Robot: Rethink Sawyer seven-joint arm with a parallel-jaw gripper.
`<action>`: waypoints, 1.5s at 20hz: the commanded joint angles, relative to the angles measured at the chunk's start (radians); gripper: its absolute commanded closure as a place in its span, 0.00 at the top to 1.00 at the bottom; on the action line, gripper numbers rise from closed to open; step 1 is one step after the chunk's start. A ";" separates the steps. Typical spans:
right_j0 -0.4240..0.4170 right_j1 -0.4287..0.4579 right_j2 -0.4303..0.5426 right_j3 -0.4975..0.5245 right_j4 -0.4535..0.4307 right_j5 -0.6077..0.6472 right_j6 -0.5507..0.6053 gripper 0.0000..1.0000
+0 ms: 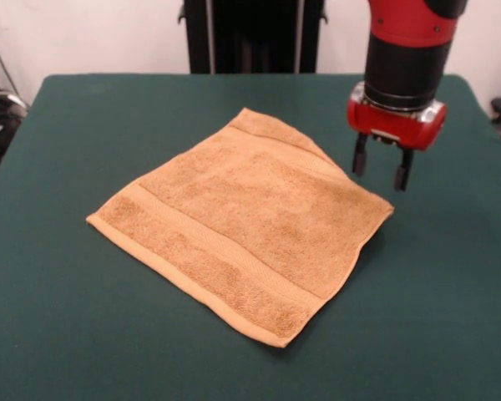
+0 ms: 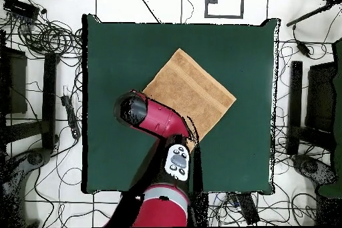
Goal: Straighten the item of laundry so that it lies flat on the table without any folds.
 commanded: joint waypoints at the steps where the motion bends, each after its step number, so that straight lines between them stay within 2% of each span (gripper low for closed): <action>1: 0.015 0.061 -0.011 -0.030 -0.034 0.086 0.173 1.00; 5: 0.004 0.056 0.000 -0.019 -0.036 0.075 0.170 1.00; 13: 0.003 0.167 0.083 -0.026 0.020 -0.129 0.226 1.00; 23: 0.014 0.242 0.128 -0.036 0.093 -0.212 0.282 1.00; 30: 0.028 0.254 0.142 -0.033 0.129 -0.262 0.309 1.00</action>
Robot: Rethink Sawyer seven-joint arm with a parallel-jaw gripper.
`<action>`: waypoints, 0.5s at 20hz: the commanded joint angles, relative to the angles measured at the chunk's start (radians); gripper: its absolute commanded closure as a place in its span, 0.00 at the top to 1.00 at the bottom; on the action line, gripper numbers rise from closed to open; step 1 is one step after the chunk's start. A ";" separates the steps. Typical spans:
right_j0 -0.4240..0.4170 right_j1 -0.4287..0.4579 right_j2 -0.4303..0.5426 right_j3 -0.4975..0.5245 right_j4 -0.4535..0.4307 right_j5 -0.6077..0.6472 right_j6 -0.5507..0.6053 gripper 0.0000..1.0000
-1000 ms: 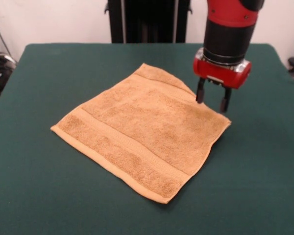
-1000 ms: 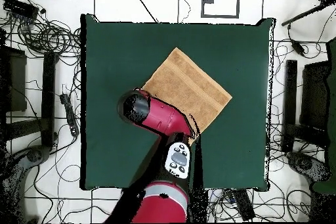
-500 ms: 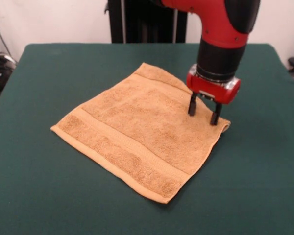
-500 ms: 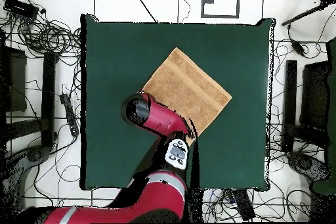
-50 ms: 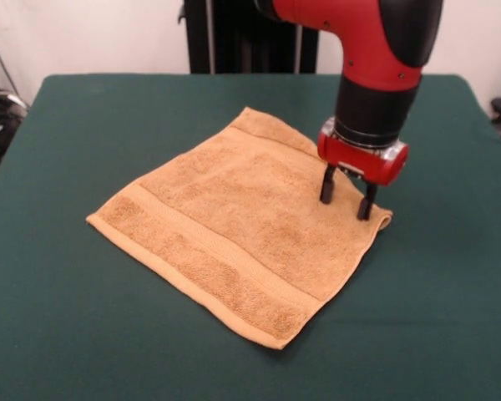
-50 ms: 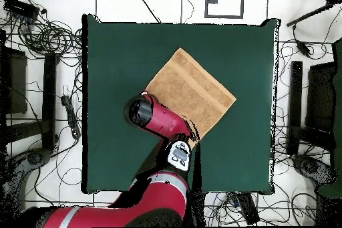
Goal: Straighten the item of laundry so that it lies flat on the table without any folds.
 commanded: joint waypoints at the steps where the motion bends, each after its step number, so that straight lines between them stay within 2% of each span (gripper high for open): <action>1: 0.032 0.143 0.163 -0.013 0.094 -0.144 0.310 1.00; 2: 0.037 0.143 0.162 -0.010 0.102 -0.156 0.315 0.00; 6: 0.073 0.154 0.097 -0.038 0.096 -0.110 0.289 0.00; 8: 0.044 0.122 0.131 -0.005 0.102 -0.117 0.295 0.00; 10: 0.040 0.080 0.125 0.025 0.104 -0.065 0.291 0.00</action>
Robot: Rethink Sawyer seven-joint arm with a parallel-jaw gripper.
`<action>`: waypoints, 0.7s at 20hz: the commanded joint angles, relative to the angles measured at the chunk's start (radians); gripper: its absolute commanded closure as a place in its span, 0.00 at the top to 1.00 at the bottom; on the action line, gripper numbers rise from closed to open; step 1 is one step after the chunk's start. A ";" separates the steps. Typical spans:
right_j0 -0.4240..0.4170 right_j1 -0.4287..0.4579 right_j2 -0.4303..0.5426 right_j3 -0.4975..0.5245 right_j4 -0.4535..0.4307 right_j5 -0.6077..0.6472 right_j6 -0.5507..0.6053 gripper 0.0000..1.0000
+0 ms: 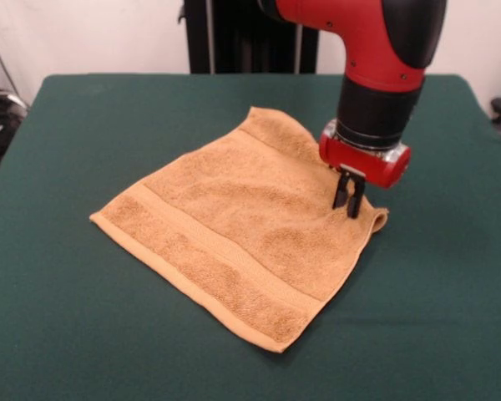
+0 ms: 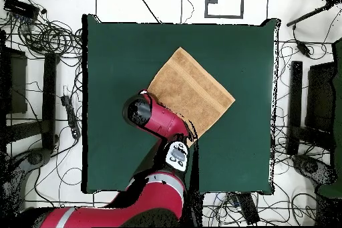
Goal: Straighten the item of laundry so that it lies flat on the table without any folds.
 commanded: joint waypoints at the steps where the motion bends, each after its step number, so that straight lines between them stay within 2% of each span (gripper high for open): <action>1: 0.026 0.055 0.124 0.035 0.073 -0.014 0.283 0.00; 6: -0.004 -0.030 0.110 0.070 0.051 0.098 0.243 0.00; 14: -0.036 -0.311 -0.007 0.174 -0.033 0.426 0.188 0.00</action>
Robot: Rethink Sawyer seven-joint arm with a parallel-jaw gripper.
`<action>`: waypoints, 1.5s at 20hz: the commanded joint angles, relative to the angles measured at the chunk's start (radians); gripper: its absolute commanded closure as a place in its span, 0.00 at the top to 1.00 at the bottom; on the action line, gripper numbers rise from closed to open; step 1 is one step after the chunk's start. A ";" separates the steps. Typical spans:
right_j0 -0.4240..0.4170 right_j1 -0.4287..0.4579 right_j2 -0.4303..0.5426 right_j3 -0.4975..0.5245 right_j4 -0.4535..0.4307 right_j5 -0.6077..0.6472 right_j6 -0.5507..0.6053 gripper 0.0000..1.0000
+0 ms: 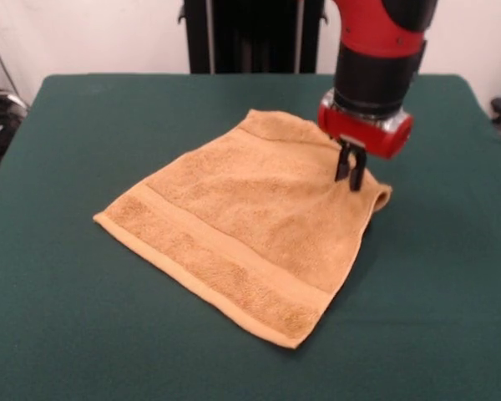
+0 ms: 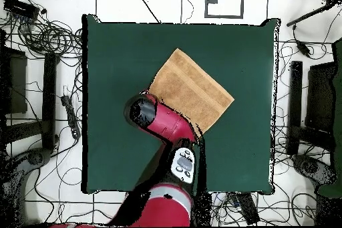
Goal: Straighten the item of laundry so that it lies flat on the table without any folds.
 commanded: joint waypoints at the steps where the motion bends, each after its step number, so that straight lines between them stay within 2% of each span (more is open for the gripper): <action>1: -0.011 -0.222 -0.040 0.094 -0.064 0.339 0.168 0.00; 4: -0.030 -0.266 -0.080 0.053 -0.120 0.461 0.128 0.00; 8: -0.073 -0.276 -0.054 0.067 -0.139 0.448 0.094 0.00; 9: -0.090 -0.268 -0.032 0.077 -0.134 0.419 0.083 0.00; 11: -0.137 -0.209 0.063 0.139 -0.109 0.206 0.050 0.00; 12: -0.137 -0.197 0.074 0.144 -0.129 0.115 0.062 0.00; 13: -0.097 -0.166 0.026 0.105 -0.192 0.060 0.116 1.00; 16: -0.076 -0.119 0.028 0.097 -0.187 -0.097 0.188 1.00; 17: -0.114 -0.125 0.122 0.169 -0.081 -0.187 0.303 1.00; 18: -0.095 -0.103 0.100 0.145 -0.102 -0.225 0.308 1.00; 19: -0.092 -0.093 0.106 0.140 -0.086 -0.186 0.297 1.00; 24: -0.084 -0.086 0.141 0.183 0.003 -0.283 0.376 1.00; 30: -0.107 -0.102 0.179 0.210 0.031 -0.281 0.346 1.00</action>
